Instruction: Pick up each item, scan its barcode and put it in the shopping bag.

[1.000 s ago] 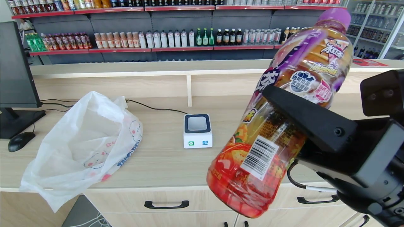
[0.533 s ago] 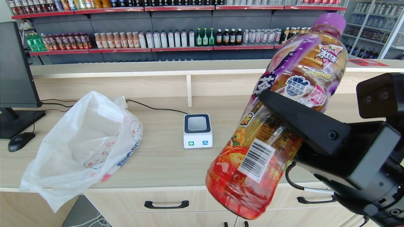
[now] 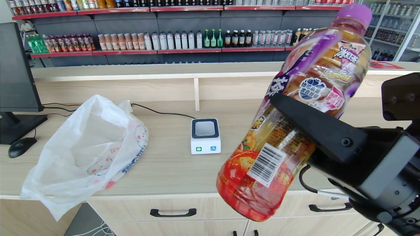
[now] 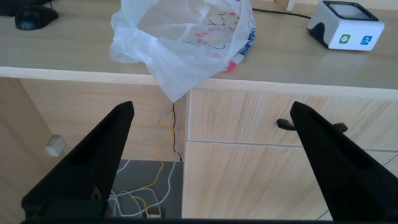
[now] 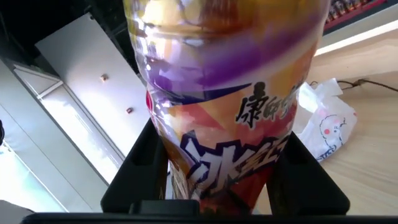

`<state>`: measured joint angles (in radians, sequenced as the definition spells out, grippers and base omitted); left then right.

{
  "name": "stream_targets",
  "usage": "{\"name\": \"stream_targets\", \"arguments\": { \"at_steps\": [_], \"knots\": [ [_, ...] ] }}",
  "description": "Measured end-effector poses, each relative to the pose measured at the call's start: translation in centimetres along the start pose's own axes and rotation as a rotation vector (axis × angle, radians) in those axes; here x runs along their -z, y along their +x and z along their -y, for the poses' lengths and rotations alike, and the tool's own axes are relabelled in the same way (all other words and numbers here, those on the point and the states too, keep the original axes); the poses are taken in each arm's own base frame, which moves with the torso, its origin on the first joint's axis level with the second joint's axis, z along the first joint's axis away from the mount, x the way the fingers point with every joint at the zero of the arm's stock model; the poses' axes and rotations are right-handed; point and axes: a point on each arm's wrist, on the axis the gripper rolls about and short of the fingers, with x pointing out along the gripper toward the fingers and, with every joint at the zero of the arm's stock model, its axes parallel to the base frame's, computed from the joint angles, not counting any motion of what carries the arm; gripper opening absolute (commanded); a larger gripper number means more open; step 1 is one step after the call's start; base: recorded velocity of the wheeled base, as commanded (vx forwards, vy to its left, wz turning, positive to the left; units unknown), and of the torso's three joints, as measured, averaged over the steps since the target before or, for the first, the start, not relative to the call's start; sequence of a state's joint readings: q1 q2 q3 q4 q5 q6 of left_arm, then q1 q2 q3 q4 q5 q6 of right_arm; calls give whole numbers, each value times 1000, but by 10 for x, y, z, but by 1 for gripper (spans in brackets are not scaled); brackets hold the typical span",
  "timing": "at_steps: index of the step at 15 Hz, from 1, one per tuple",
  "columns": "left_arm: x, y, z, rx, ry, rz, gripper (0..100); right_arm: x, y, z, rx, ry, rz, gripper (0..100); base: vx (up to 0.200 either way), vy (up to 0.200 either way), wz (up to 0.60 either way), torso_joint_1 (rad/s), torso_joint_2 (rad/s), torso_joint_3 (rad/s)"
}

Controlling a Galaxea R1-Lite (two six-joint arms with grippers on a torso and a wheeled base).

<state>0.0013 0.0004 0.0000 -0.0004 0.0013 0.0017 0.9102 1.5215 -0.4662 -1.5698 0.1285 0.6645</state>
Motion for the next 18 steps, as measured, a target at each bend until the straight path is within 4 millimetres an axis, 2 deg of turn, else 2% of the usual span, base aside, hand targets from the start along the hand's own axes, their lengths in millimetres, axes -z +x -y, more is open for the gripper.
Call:
{"name": "stream_targets", "arguments": {
  "at_steps": [3, 8, 10, 14, 18],
  "knots": [
    [0, 0, 0, 0, 0, 1, 100, 0, 0, 7, 38, -211, 5, 0, 0, 0, 0, 0, 0, 0],
    [0, 0, 0, 0, 0, 1, 100, -20, -7, 43, 223, -522, 49, 0, 0, 0, 0, 0, 0, 0],
    [0, 0, 0, 0, 0, 1, 100, -26, -24, 60, 334, -616, 28, 0, 0, 0, 0, 0, 0, 0],
    [0, 0, 0, 1, 3, -2, 100, -23, -64, 77, 529, -715, -54, 0, 0, 0, 0, 0, 0, 0],
    [0, 0, 0, 1, 0, -2, 100, -45, -86, 94, 693, -820, -23, 0, 0, 0, 0, 0, 0, 0]
  ]
}}
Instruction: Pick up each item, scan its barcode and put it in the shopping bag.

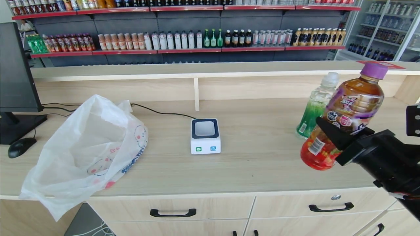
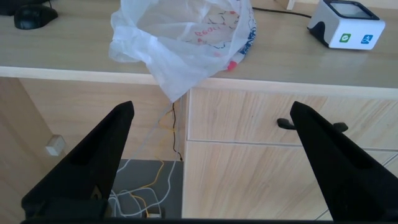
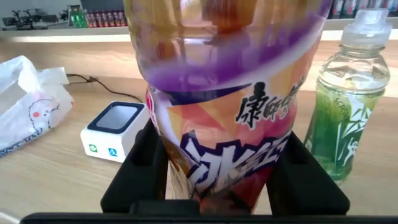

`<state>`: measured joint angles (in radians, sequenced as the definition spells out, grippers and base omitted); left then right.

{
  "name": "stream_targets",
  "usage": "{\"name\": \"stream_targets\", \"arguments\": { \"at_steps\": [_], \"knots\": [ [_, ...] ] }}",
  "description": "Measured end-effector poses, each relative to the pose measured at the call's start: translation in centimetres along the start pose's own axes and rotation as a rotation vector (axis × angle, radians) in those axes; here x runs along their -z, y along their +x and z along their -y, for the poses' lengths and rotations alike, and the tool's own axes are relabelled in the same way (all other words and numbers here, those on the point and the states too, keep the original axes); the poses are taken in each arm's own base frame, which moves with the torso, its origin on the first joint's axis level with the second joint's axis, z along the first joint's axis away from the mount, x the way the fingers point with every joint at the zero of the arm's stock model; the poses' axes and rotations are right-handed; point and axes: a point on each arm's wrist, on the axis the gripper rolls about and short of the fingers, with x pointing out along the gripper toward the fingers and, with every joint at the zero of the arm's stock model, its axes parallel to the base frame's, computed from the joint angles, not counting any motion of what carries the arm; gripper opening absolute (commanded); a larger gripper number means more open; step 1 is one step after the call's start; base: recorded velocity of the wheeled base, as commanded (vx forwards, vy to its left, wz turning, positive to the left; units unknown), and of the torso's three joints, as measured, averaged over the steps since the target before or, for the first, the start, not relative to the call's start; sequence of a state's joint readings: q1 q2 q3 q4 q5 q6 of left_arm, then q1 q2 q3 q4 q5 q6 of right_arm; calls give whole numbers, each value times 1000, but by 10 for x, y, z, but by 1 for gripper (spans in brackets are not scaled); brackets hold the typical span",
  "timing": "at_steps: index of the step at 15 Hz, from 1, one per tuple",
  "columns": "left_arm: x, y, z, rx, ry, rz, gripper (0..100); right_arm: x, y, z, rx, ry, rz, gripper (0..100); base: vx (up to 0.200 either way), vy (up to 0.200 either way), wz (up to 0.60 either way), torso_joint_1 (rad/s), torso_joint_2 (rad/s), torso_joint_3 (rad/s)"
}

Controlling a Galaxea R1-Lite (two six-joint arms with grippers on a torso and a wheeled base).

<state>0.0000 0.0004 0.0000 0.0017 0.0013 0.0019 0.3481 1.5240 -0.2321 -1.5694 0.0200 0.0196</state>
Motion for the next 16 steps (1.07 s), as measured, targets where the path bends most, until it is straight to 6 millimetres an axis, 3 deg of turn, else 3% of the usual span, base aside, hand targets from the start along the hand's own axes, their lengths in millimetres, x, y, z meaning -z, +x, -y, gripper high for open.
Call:
{"name": "stream_targets", "arguments": {
  "at_steps": [4, 8, 13, 16],
  "knots": [
    [0, 0, 0, 0, 0, 0, 100, -11, 6, 23, 102, -66, 56, 0, 0, 0, 0, 0, 0, 0],
    [0, 0, 0, -1, 0, 0, 100, -24, 13, 42, 179, -77, 116, 0, -150, 0, 0, 7, 4, 1],
    [0, 0, 0, -1, 0, 0, 100, -27, 14, 44, 188, -72, 128, 0, 0, 0, 0, 0, 0, 0],
    [0, 0, 0, -1, 0, 0, 100, -29, 15, 44, 185, -73, 141, 0, 0, 200, 0, 1, 1, 2]
  ]
}}
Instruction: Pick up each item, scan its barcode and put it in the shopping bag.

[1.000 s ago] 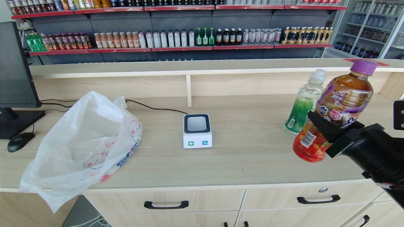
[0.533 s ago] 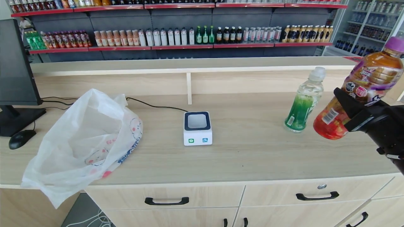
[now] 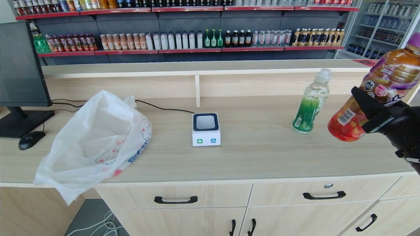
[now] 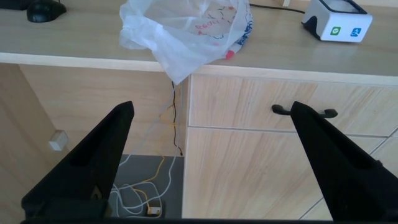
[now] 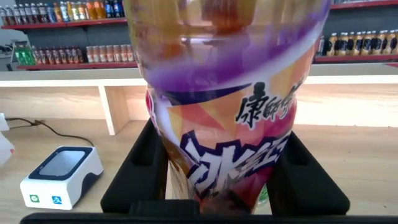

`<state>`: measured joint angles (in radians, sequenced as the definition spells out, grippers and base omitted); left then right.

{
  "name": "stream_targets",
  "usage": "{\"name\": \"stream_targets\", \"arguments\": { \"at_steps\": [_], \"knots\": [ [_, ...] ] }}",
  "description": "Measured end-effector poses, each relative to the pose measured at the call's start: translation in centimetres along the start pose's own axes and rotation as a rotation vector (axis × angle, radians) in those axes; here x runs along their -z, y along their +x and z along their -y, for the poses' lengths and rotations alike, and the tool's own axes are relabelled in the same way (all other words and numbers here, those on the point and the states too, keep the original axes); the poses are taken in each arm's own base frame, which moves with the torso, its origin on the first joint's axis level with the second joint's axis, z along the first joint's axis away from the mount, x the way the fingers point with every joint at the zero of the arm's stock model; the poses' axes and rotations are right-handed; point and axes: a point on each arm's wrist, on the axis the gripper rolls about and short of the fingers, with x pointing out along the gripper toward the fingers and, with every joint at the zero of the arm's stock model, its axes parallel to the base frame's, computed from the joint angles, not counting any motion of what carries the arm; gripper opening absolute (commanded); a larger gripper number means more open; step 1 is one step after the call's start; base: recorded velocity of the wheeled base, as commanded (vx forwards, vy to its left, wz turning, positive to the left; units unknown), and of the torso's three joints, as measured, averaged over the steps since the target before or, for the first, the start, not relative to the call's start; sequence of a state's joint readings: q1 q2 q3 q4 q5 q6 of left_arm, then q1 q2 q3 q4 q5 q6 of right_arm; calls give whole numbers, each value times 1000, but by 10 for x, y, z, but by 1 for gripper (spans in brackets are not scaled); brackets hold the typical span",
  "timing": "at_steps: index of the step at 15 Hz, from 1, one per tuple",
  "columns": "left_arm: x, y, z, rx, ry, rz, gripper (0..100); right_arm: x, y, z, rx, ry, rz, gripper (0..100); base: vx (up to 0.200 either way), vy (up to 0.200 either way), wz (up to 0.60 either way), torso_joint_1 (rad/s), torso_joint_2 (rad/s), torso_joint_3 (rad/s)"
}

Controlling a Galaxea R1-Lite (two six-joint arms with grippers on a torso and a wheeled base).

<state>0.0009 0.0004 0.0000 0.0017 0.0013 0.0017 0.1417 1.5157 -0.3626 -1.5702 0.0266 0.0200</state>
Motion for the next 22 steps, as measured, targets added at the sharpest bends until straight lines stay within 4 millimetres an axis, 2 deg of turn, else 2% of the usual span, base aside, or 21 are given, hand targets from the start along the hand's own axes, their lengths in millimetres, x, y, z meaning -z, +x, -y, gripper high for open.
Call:
{"name": "stream_targets", "arguments": {
  "at_steps": [13, 19, 22],
  "knots": [
    [0, 0, 0, 0, -11, 0, 100, -2, 0, -3, -54, 4, 5, 0, 0, 200, 0, 3, 3, 3],
    [0, 0, 0, 0, -10, 0, 100, 3, 1, -4, -57, 8, -12, 0, 0, 0, 0, 0, 0, 0],
    [0, 0, 0, 0, -9, 0, 100, 5, 1, -5, -65, 10, -23, 0, 0, 0, 600, -1, -1, 5]
  ]
}}
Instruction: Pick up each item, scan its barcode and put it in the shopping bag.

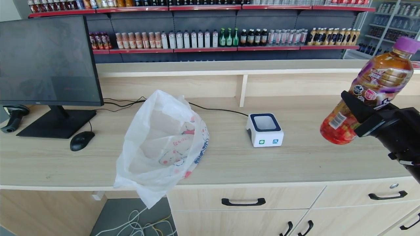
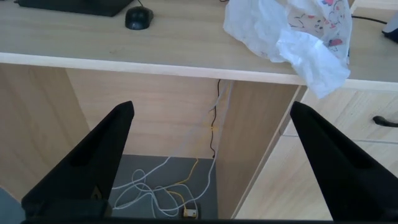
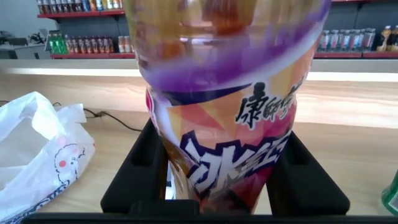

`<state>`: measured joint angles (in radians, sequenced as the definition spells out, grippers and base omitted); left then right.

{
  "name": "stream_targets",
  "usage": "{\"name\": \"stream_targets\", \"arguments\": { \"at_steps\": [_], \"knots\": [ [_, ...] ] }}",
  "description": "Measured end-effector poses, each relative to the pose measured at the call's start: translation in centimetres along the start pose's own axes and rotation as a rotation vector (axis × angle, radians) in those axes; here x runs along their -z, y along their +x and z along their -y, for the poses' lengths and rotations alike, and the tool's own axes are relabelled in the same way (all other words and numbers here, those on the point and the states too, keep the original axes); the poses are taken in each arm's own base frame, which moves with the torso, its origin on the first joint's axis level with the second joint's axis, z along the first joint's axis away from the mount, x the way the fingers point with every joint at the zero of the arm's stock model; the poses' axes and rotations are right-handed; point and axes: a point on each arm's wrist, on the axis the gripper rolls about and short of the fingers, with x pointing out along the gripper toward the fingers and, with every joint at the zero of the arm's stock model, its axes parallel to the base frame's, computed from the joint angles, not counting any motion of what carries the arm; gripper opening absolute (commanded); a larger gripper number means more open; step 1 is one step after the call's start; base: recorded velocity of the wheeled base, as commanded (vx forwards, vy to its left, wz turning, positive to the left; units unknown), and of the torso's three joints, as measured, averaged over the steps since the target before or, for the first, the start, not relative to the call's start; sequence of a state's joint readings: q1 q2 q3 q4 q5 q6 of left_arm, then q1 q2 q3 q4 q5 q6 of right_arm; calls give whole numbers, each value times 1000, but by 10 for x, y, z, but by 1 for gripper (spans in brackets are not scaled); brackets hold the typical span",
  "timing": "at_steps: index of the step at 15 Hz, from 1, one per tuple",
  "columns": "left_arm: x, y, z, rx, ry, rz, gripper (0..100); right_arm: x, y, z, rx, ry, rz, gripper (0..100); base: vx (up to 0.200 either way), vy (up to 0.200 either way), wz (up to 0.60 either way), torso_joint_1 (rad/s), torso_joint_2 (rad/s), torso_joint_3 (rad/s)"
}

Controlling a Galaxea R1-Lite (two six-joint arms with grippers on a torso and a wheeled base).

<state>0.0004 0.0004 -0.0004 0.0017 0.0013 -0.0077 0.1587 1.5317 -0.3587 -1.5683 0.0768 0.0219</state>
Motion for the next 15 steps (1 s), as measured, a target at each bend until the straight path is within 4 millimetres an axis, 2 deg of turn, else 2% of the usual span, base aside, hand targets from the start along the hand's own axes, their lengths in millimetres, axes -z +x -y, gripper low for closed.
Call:
{"name": "stream_targets", "arguments": {
  "at_steps": [2, 6, 9, 11, 13, 15],
  "knots": [
    [0, 0, 0, 0, 0, 1, 100, -1, 1, 1, 5, -1, 7, 0, 0, 0, 600, -5, 2, 2],
    [0, 0, 0, -1, 0, 0, 100, 4, 4, 0, -19, 3, -9, 0, 0, 0, 0, 0, 0, 0],
    [0, 0, 0, 0, 0, 0, 100, 12, 25, -1, -92, 6, -5, 0, 0, 0, 0, 0, 0, 0],
    [0, 0, 0, 0, 0, 1, 100, 24, 44, 0, -123, -2, -14, 0, 0, 0, 0, 0, 0, 0],
    [0, 0, 0, 0, -2, 1, 100, 37, 59, 2, -265, -84, -19, 0, 0, 0, 0, 0, 0, 0],
    [0, 0, 0, 0, -2, 1, 100, 46, 72, 14, -347, -240, 12, 0, 0, 0, 0, 0, 0, 0]
  ]
}}
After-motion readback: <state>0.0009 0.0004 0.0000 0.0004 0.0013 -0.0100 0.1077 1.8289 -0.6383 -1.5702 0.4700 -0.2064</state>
